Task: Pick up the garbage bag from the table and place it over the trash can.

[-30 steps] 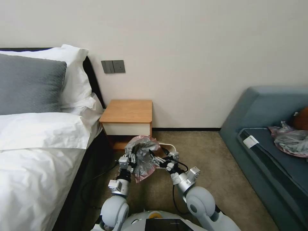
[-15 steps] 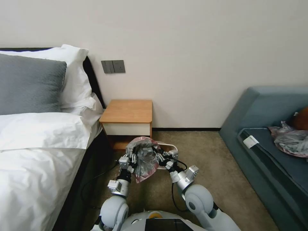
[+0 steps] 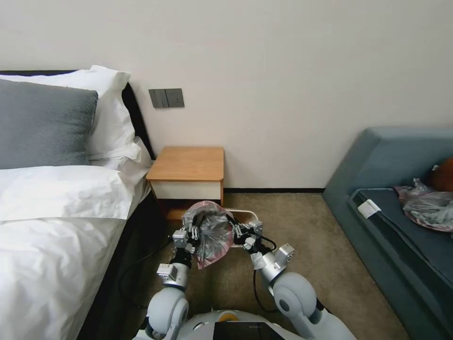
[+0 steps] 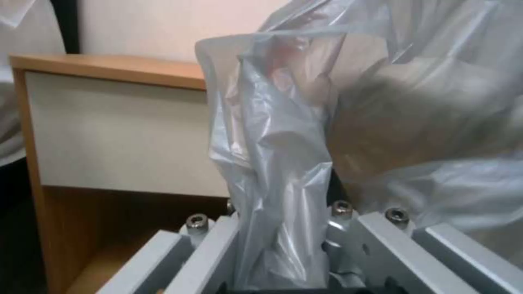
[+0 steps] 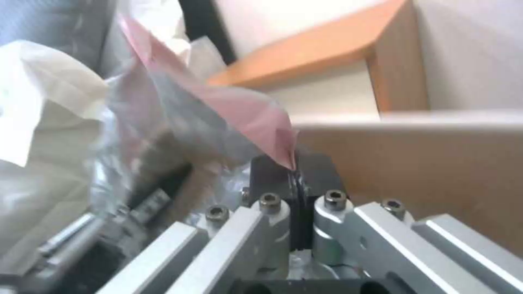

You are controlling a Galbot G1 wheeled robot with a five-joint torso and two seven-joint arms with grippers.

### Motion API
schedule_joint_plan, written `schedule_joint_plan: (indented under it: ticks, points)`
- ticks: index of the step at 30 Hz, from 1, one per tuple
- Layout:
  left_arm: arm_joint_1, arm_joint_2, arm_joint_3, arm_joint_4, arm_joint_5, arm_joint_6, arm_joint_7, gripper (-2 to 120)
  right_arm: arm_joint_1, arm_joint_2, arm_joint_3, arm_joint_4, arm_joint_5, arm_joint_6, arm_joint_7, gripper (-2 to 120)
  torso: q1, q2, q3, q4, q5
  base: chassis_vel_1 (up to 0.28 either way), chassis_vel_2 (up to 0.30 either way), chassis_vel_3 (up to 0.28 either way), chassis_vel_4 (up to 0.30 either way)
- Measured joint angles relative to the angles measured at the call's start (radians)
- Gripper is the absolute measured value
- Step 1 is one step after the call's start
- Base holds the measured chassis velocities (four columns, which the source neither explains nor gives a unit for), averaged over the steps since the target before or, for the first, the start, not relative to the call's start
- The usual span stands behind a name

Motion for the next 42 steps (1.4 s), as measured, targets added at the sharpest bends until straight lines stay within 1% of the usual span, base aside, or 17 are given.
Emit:
schedule_joint_plan:
  ticks: [5,12,19,20,24,27,28,31,34,35,36,39,40,42]
  points:
    - [-0.002,-0.004,-0.005,0.013,-0.007,0.007,-0.009,6,-0.003,-0.023,0.011,0.053,-0.002,0.000,-0.005,0,0.000,0.000,0.000,0.0000,0.0000,0.000,0.000,0.000,0.000]
    - [-0.002,-0.007,-0.005,0.019,-0.008,0.010,-0.012,6,0.000,-0.044,0.027,0.092,0.009,-0.010,-0.007,0,0.000,0.000,0.000,0.0000,0.0000,0.000,0.000,0.000,0.000]
    - [0.002,-0.007,-0.001,0.013,0.000,0.009,-0.002,6,0.125,-0.098,0.050,0.070,0.082,-0.062,0.014,0,0.000,0.000,0.000,0.0002,0.0001,0.000,0.000,0.000,0.000]
    - [0.004,-0.007,-0.001,0.012,0.001,0.005,0.002,6,0.161,-0.121,0.051,0.056,0.106,-0.072,0.021,0,0.000,0.000,0.000,0.0000,0.0002,0.000,0.000,0.000,0.000]
    - [0.008,-0.009,-0.001,0.010,0.004,0.000,0.008,6,0.205,-0.147,0.051,0.040,0.136,-0.085,0.033,0,0.000,0.000,0.000,0.0001,0.0001,0.000,0.000,0.000,0.000]
    - [0.015,-0.011,-0.002,0.006,0.006,-0.012,0.015,6,0.293,-0.195,0.045,0.006,0.208,-0.122,0.069,0,0.000,0.000,0.000,0.0002,0.0000,0.000,0.000,0.000,0.000]
    - [0.015,-0.011,-0.002,0.006,0.006,-0.012,0.015,6,0.293,-0.195,0.045,0.006,0.208,-0.122,0.069,0,0.000,0.000,0.000,0.0002,0.0000,0.000,0.000,0.000,0.000]
    - [0.015,-0.012,-0.005,-0.002,0.003,-0.014,0.016,6,0.349,-0.228,0.045,-0.024,0.266,-0.167,0.097,0,0.000,0.000,0.000,0.0000,0.0001,0.000,0.000,0.000,0.000]
    - [0.013,-0.013,-0.007,-0.006,-0.002,-0.014,0.022,6,0.371,-0.241,0.044,-0.038,0.294,-0.196,0.112,0,0.000,0.000,0.000,0.0001,0.0000,0.000,0.000,0.000,0.000]
    - [0.012,-0.015,-0.011,-0.008,-0.009,-0.014,0.032,6,0.388,-0.251,0.044,-0.053,0.313,-0.230,0.120,0,0.000,0.000,0.000,0.0000,0.0001,0.000,0.000,0.000,0.000]
    - [0.012,-0.015,-0.011,-0.008,-0.009,-0.014,0.032,6,0.388,-0.251,0.044,-0.053,0.313,-0.230,0.120,0,0.000,0.000,0.000,0.0000,0.0001,0.000,0.000,0.000,0.000]
    - [0.011,-0.021,-0.023,-0.011,-0.024,-0.014,0.055,6,0.406,-0.271,0.059,-0.069,0.336,-0.309,0.112,0,0.000,0.000,0.000,0.0000,0.0000,0.000,0.000,0.000,0.000]
    - [0.011,-0.021,-0.023,-0.011,-0.024,-0.014,0.055,6,0.406,-0.271,0.059,-0.069,0.336,-0.309,0.112,0,0.000,0.000,0.000,0.0000,0.0000,0.000,0.000,0.000,0.000]
    - [0.009,-0.026,-0.037,-0.013,-0.041,-0.014,0.074,6,0.418,-0.285,0.075,-0.076,0.370,-0.370,0.100,0,0.000,0.000,0.000,-0.0001,0.0000,0.000,0.000,0.000,0.000]
